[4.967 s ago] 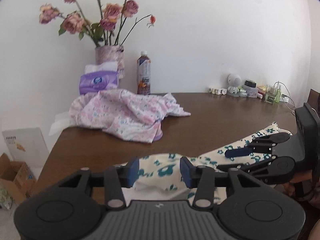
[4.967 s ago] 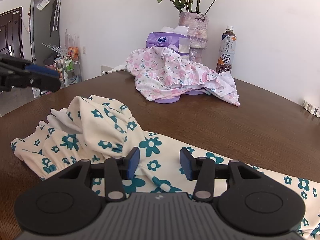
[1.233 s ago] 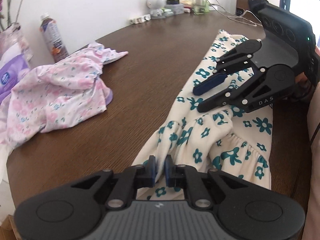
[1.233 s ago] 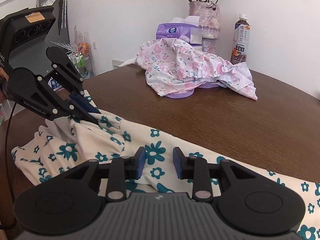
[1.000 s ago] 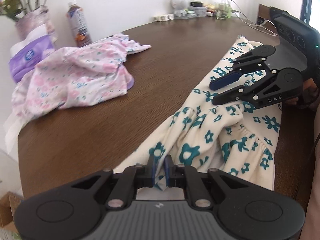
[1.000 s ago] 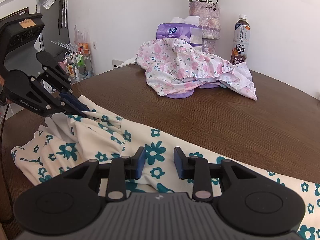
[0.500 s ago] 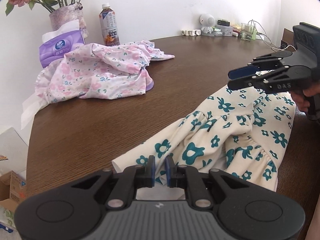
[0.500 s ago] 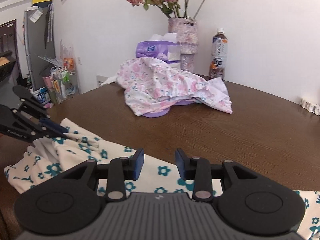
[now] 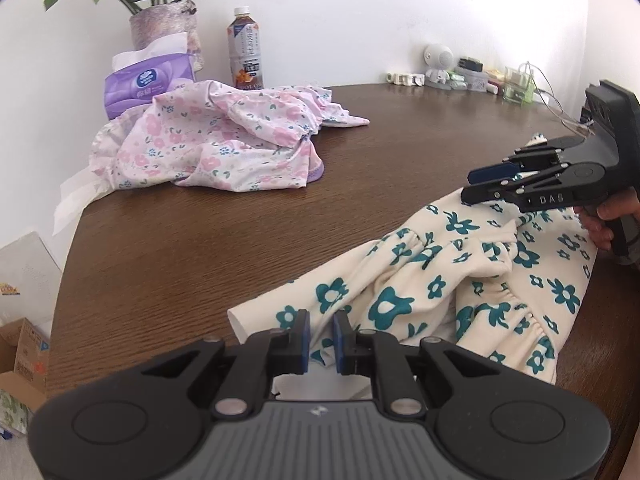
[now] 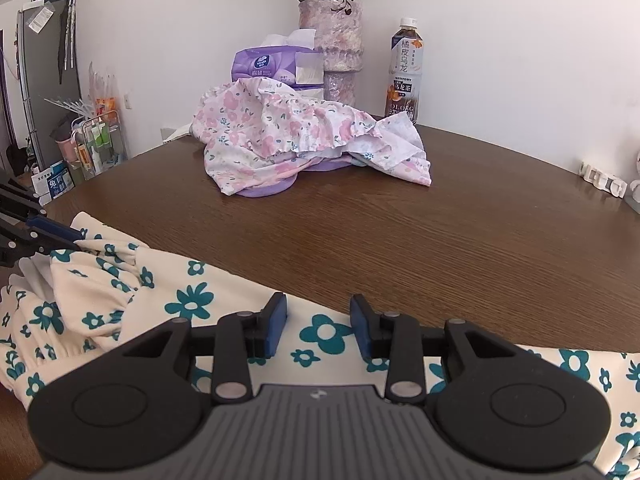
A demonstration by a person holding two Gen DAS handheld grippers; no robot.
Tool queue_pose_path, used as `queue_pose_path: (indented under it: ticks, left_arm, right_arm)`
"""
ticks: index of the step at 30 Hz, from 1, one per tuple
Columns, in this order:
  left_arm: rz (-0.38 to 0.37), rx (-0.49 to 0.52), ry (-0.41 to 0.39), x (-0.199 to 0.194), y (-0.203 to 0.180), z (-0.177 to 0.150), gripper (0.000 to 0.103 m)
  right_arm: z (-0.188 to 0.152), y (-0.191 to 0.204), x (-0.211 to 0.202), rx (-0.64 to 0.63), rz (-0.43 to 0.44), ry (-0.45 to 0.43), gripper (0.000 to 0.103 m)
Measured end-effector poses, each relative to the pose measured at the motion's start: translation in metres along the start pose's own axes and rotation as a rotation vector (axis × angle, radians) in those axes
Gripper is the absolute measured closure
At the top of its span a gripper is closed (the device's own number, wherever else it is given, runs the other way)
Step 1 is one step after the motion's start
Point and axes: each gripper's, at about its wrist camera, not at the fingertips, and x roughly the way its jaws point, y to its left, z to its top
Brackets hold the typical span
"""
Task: Fold clothes
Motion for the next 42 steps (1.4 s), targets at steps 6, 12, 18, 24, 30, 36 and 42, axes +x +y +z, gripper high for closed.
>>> queue_pose_path:
  ticks: [6,12,18,24,30,36,42]
  left_arm:
    - [0.035,-0.009,-0.044,-0.017,-0.003,0.001,0.078]
    - [0.022,0.017,-0.149,-0.029,-0.02,0.026,0.077]
    - [-0.028,0.023,-0.081,0.006,-0.034,0.036,0.077]
    - [-0.04,-0.067,-0.041,0.024,-0.019,0.015,0.079]
    - [-0.031,-0.072,-0.101,-0.003,-0.02,0.015,0.078]
    - [-0.086,0.085,-0.151,-0.05,-0.048,0.009,0.054]
    - [-0.139,0.271,-0.046,-0.058,-0.079,-0.014,0.043]
  right_arm:
    - [0.003,0.006,-0.03,-0.008,0.054,-0.048,0.068]
    - [-0.003,0.025,-0.044,-0.048,0.134,-0.052,0.068]
    - [-0.013,0.048,-0.039,-0.124,0.125,-0.018,0.072]
    - [-0.019,0.052,-0.033,-0.149,0.122,-0.008,0.075]
    - [-0.016,0.043,-0.044,-0.124,0.14,-0.048,0.074]
    - [-0.017,0.038,-0.06,-0.112,0.175,-0.08,0.069]
    - [-0.011,0.048,-0.053,-0.109,0.227,-0.072,0.067]
